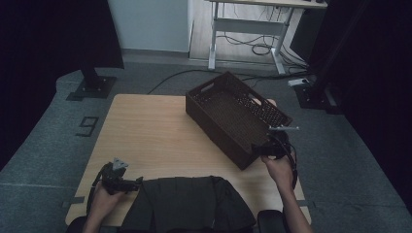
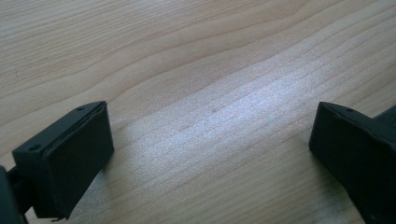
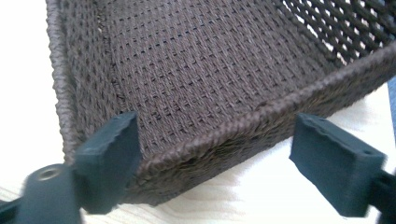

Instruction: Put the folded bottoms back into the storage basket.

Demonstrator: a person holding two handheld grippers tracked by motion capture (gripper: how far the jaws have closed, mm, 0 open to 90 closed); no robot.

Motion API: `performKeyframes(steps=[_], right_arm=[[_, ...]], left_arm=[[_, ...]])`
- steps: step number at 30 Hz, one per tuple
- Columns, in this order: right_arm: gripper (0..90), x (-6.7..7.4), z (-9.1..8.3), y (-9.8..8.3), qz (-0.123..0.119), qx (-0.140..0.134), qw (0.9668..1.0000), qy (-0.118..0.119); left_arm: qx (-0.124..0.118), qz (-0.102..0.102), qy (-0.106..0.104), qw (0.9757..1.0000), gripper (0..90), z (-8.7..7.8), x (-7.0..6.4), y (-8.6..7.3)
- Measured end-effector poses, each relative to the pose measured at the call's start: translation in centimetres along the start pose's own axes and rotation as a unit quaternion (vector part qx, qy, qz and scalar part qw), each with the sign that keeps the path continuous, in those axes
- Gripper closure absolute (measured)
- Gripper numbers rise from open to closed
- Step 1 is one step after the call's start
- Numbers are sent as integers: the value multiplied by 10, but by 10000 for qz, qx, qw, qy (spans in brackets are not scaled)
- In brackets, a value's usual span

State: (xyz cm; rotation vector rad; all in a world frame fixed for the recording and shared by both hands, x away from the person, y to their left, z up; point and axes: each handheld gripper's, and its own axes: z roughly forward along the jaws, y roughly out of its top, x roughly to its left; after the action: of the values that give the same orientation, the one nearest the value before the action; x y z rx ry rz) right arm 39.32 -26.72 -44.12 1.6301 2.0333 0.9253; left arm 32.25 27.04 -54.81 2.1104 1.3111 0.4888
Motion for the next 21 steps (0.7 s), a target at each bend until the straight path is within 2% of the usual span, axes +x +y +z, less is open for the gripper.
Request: performKeyframes(steps=[2,8,11,14,21], right_arm=[[236,-4,-1,-2,54,22,10000,7],[331,-17,-4,-7,170,92,9997,-167],[408,-21,-9,-9,119,77,9995,-283],[439,-22,-12,-11,6,45,9990,-447],[467,-19,-13,-11,-127,61,9983,-572]], left_arm=[[0,0,0,10000,0,0,0,0],[0,0,1,10000,0,0,0,0],[-1,0,1,10000,0,0,0,0],[0,0,1,10000,0,0,0,0],[0,0,1,10000,0,0,0,0]])
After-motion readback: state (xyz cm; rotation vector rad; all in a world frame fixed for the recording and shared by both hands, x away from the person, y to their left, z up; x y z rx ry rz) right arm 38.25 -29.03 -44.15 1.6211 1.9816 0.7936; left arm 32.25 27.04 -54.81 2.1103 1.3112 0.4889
